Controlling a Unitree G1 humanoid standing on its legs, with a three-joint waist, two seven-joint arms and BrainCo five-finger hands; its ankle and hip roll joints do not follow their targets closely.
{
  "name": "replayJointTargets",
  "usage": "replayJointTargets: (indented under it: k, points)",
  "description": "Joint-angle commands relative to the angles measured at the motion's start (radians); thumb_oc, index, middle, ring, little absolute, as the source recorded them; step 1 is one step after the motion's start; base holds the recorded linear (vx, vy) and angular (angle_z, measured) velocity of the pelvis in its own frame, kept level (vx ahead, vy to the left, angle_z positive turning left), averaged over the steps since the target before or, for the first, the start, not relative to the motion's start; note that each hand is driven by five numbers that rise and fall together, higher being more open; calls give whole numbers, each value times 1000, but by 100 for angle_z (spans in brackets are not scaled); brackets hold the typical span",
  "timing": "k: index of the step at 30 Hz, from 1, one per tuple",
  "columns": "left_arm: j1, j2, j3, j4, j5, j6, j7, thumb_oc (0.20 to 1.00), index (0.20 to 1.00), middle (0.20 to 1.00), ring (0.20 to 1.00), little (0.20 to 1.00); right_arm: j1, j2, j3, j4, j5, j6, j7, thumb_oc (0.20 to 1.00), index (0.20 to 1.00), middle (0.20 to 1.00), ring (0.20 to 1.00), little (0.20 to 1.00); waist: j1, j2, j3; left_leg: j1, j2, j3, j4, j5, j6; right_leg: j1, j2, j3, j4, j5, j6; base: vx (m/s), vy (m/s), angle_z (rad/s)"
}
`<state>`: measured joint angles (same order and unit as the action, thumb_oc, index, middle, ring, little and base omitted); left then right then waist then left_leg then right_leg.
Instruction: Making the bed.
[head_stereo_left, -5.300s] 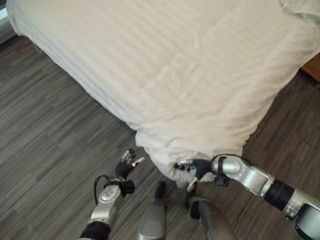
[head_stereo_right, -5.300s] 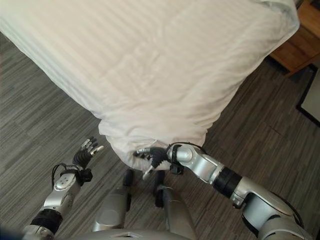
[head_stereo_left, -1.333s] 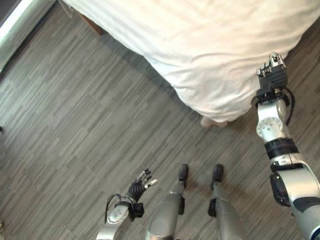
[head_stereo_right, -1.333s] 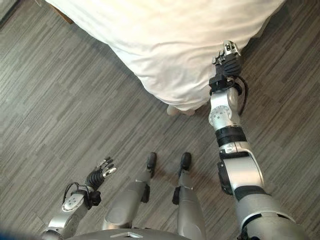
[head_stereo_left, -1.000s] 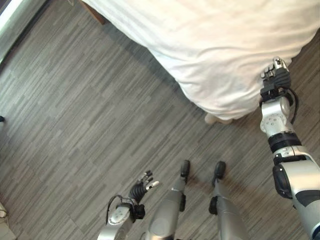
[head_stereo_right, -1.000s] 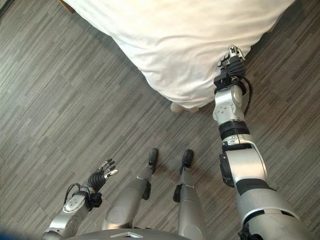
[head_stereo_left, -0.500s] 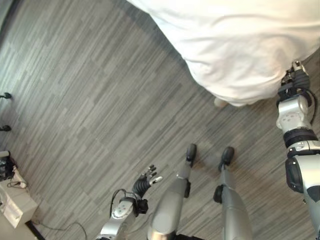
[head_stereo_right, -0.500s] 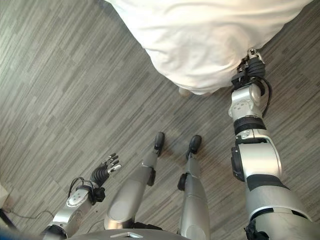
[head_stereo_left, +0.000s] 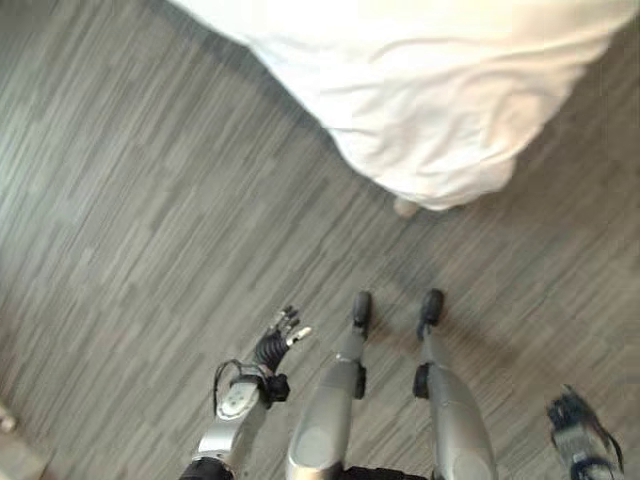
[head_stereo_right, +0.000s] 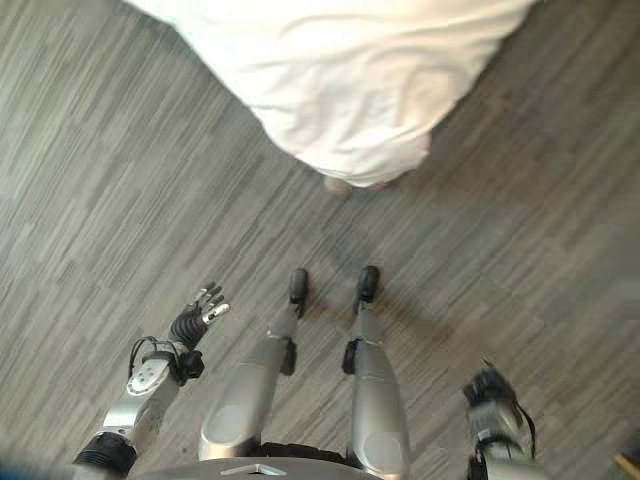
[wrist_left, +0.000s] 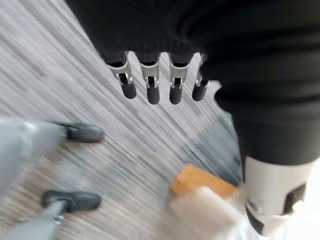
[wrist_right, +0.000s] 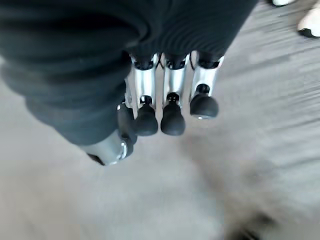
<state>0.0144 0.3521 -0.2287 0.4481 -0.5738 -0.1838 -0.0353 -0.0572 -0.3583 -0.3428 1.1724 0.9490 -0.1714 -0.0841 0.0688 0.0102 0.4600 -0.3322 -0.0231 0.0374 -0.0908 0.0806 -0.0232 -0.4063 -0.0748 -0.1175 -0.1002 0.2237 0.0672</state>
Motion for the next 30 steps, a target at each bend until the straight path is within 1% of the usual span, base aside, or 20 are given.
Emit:
replayJointTargets:
  k: [1, 2, 3, 5, 6, 8, 10, 11, 12, 13, 15, 17, 18, 19, 20, 21, 22, 27, 28, 30]
  points:
    - [50, -23, -9, 21, 18, -8, 3, 1000, 1000, 1000, 1000, 1000, -25, -13, -6, -81, 50, -77, -18, 200, 200, 200, 200, 200, -8, 9, -86, 28, -11, 3, 8, -18, -9, 120, -30, -31, 13, -109, 88, 71, 117, -43]
    - [50, -22, -8, 21, 18, -8, 3, 1000, 1000, 1000, 1000, 1000, -25, -11, -6, -85, 49, -77, -20, 485, 485, 485, 485, 485, -7, 7, -85, 27, -12, 5, 6, -13, -9, 118, -31, -28, 13, -106, 87, 81, 124, -45]
    - [44, -20, 14, 66, 25, -5, 5, 1000, 1000, 1000, 1000, 1000, 19, 21, 6, -191, 38, -80, -7, 1000, 1000, 1000, 1000, 1000, -26, -12, -109, 86, -2, 51, 7, -30, -5, 160, -29, -5, 22, -109, 94, 52, 49, -84]
    - [46, -7, 21, 72, 42, -7, -4, 1000, 1000, 1000, 1000, 1000, 87, 49, 21, -318, 9, -81, 22, 1000, 1000, 1000, 1000, 1000, -54, -14, -129, 130, 9, 83, 3, -28, 1, 167, -31, 7, 112, -142, 96, 18, 33, -84]
    - [42, 1, 35, 66, 47, -9, -1, 1000, 1000, 1000, 1000, 1000, 97, 65, 30, -371, 7, -82, 29, 1000, 1000, 1000, 1000, 1000, -65, -10, -141, 147, 30, 114, 3, -32, 0, 162, -46, -21, 167, -161, 103, -62, 36, -71]
    - [28, 18, 67, 49, 49, -18, 9, 1000, 1000, 1000, 1000, 1000, 107, 83, 92, -496, -63, -83, 28, 1000, 1000, 1000, 1000, 1000, -54, -15, -161, 184, 76, 194, 3, -26, -16, 195, -116, -162, 213, -177, 95, -125, -52, -105]
    - [22, 18, 93, 36, 42, -24, 12, 1000, 1000, 1000, 1000, 1000, 128, 86, 149, -584, -144, -67, 30, 1000, 1000, 1000, 1000, 1000, -57, -37, -199, 206, 98, 249, 3, -17, -28, 224, -138, -213, 206, -153, 98, -104, -117, -128]
    - [23, 18, 93, 35, 42, -24, 12, 1000, 1000, 1000, 1000, 1000, 130, 87, 150, -587, -145, -66, 29, 1000, 1000, 1000, 1000, 1000, -56, -38, -200, 206, 99, 251, 3, -17, -28, 225, -137, -212, 204, -152, 98, -30, -195, -116]
    - [34, 17, 119, 17, 37, -29, 15, 1000, 1000, 1000, 1000, 1000, 168, 110, 174, -683, -157, -60, 48, 1000, 1000, 1000, 1000, 1000, -73, -58, -248, 236, 109, 294, 3, -14, -33, 238, -124, -206, 174, -128, 103, 1, -151, -102]
    - [36, 17, 119, 17, 37, -29, 15, 1000, 1000, 1000, 1000, 1000, 170, 111, 174, -685, -158, -59, 47, 1000, 1000, 1000, 1000, 1000, -71, -58, -248, 238, 109, 296, 3, -14, -34, 240, -124, -205, 172, -127, 103, 35, -237, -89]
    - [66, 8, 137, 13, 50, -29, 6, 1000, 1000, 1000, 1000, 1000, 190, 119, 196, -702, -178, -49, 66, 1000, 1000, 1000, 1000, 1000, -79, -69, -302, 273, 122, 329, 3, -10, -48, 291, -97, -178, 89, -131, 105, 62, -240, -86]
    - [73, -20, 150, 12, 33, -21, 6, 1000, 1000, 1000, 1000, 1000, 206, 104, 227, -771, -210, -38, 79, 1000, 1000, 1000, 1000, 1000, -94, -75, -330, 313, 146, 352, 3, 13, -73, 332, -64, -158, 46, -132, 94, 41, -384, -70]
    - [79, -51, 153, 18, 10, -15, 0, 1000, 1000, 1000, 1000, 1000, 221, 100, 260, -838, -203, -29, 98, 1000, 1000, 1000, 1000, 1000, -102, -83, -343, 336, 164, 353, 66, 32, -90, 375, -39, -138, 24, -146, 75, 50, -317, -42]
    - [79, -51, 153, 18, 10, -15, 0, 1000, 1000, 1000, 1000, 1000, 222, 100, 260, -839, -203, -29, 97, 1000, 1000, 1000, 1000, 1000, -102, -83, -342, 336, 165, 353, 69, 30, -91, 377, -38, -139, 24, -146, 75, 38, -287, -26]
    - [85, -67, 148, 11, 6, -16, -3, 1000, 1000, 1000, 1000, 1000, 220, 81, 297, -859, -224, -24, 121, 1000, 1000, 1000, 1000, 1000, -86, -94, -341, 316, 162, 283, 162, 37, -96, 388, -26, -111, 20, -155, 58, 21, -189, -22]
    - [105, -97, 126, -17, -9, -19, 4, 1000, 1000, 1000, 1000, 1000, 211, 50, 344, -885, -278, -12, 120, 1000, 1000, 1000, 1000, 1000, -27, -109, -330, 283, 88, 36, 215, 39, -77, 409, -18, -35, 20, -160, 44, 18, -266, -54]
    - [105, -104, 119, -17, -11, -16, 4, 1000, 1000, 1000, 1000, 1000, 206, 48, 349, -877, -286, -7, 114, 1000, 1000, 1000, 1000, 1000, -18, -117, -329, 282, 66, -17, 207, 21, -70, 417, -13, -15, 20, -161, 41, 11, -164, -130]
    - [105, -118, 89, -37, -19, -8, 4, 1000, 1000, 1000, 1000, 1000, 222, 74, 327, -918, -319, -14, 75, 1000, 1000, 1000, 1000, 1000, -35, -112, -360, 305, 64, 2, 146, 0, -49, 420, 2, 9, 16, -158, 40, 12, -71, -97]
    - [116, -119, 57, -59, -18, -1, -4, 1000, 1000, 1000, 1000, 1000, 204, 100, 334, -915, -334, -24, 42, 1000, 1000, 1000, 1000, 1000, -49, -89, -386, 343, 54, 7, 72, -37, -29, 415, 17, 20, 13, -170, 42, 14, 20, -16]
    - [106, -122, 38, -47, -11, -2, 2, 1000, 1000, 1000, 1000, 1000, 188, 128, 333, -896, -351, -41, 7, 1000, 1000, 1000, 1000, 1000, -55, -70, -394, 368, 41, 5, 33, -36, -19, 422, 21, 31, 13, -169, 41, 19, 51, -23]
